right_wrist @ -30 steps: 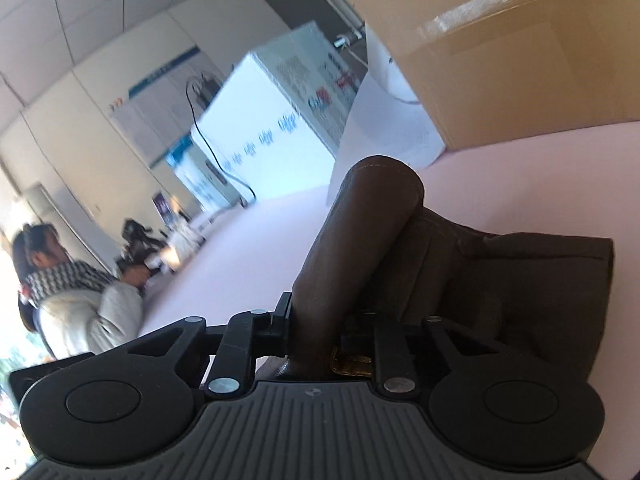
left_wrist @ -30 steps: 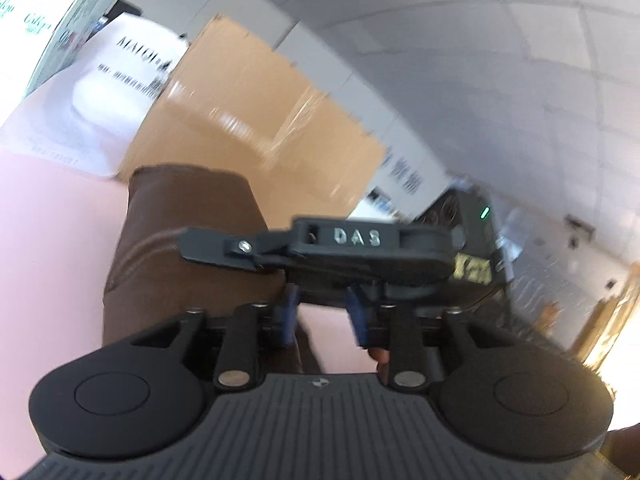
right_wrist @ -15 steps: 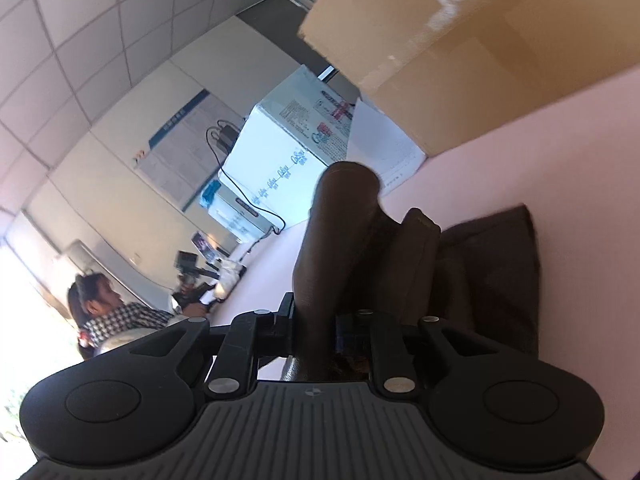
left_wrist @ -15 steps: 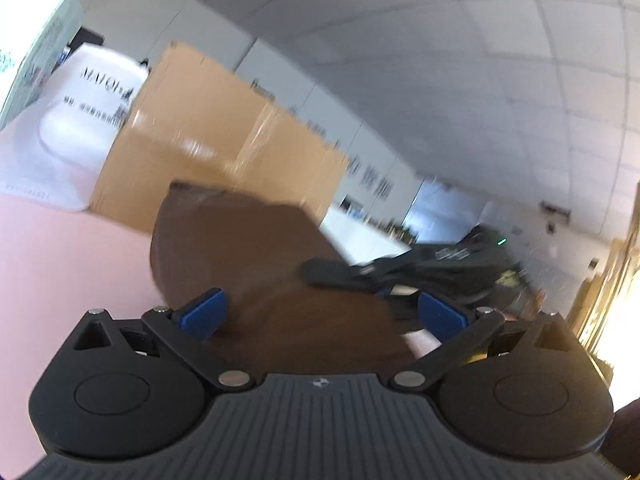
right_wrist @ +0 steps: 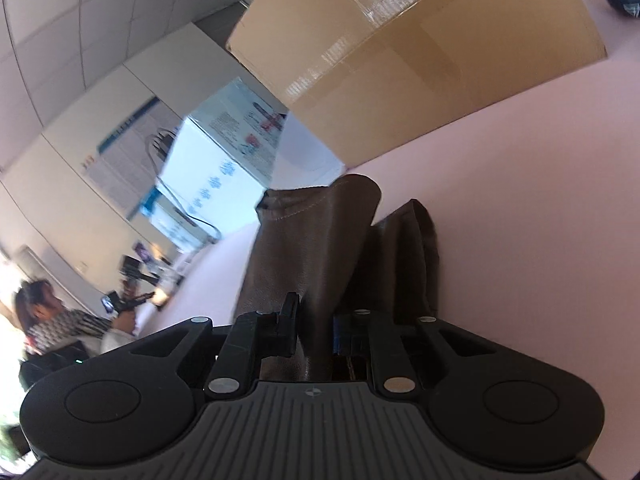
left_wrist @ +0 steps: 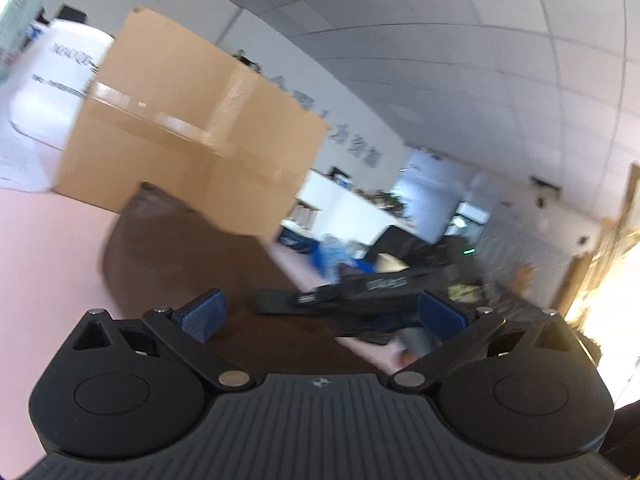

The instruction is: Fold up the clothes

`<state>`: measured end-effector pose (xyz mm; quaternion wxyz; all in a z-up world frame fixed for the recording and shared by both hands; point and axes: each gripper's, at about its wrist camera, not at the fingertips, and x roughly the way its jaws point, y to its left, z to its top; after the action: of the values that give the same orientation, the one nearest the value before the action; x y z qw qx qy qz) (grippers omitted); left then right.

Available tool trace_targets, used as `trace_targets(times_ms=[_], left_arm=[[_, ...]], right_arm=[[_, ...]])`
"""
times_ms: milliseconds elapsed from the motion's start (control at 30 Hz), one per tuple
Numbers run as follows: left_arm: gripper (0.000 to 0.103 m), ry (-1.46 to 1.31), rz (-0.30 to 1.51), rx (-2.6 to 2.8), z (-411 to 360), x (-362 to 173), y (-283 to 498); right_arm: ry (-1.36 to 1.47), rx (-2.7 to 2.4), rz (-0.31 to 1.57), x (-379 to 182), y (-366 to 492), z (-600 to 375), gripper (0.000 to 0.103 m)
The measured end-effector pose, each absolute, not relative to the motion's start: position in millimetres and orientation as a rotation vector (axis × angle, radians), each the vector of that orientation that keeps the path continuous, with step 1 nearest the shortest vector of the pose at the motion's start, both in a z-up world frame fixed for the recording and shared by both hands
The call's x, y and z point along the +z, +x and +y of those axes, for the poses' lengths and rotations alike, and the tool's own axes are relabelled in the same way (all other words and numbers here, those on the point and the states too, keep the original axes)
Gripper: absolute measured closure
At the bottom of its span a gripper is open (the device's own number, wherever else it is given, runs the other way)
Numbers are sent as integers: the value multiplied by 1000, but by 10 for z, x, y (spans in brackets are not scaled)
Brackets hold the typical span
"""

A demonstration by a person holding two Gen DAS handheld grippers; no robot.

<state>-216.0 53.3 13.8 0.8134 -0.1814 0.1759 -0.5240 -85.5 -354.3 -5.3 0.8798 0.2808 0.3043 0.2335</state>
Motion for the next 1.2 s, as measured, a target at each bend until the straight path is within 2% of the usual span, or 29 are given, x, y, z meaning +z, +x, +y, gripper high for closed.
trace_targets(times_ms=[200, 400, 567, 633, 700, 833, 867, 1033, 1100, 1133, 1200], left_arm=[[0, -240, 558, -1159, 29, 58, -2100], [0, 10, 535, -1080, -227, -65, -2296], [0, 32, 539, -1078, -238, -97, -2317], [0, 42, 537, -1074, -259, -84, -2355], [0, 44, 537, -1074, -326, -56, -2317], [0, 53, 536, -1071, -304, -58, -2340], [0, 53, 536, -1071, -295, -63, -2347], [0, 38, 531, -1082, -231, -52, -2367], [0, 24, 530, -1084, -176, -37, -2379], [0, 23, 537, -1061, -141, -14, -2400], [0, 18, 550, -1016, -71, 31, -2443]], right_arm=[[405, 410, 614, -115, -871, -3355, 91], [216, 354, 588, -80, -934, -3088, 91], [169, 337, 611, 0, -923, -2996, 85], [164, 335, 618, 57, -937, -3005, 80], [130, 312, 559, 178, -1016, -3017, 55], [2, 360, 452, 430, -1171, -2926, 35], [-30, 404, 475, 428, -1147, -2879, 26], [-25, 345, 623, 41, -735, -2869, 27], [91, 368, 663, -152, -581, -3021, 14], [184, 391, 676, -235, -522, -3132, 13], [193, 411, 673, -246, -502, -3156, 13]])
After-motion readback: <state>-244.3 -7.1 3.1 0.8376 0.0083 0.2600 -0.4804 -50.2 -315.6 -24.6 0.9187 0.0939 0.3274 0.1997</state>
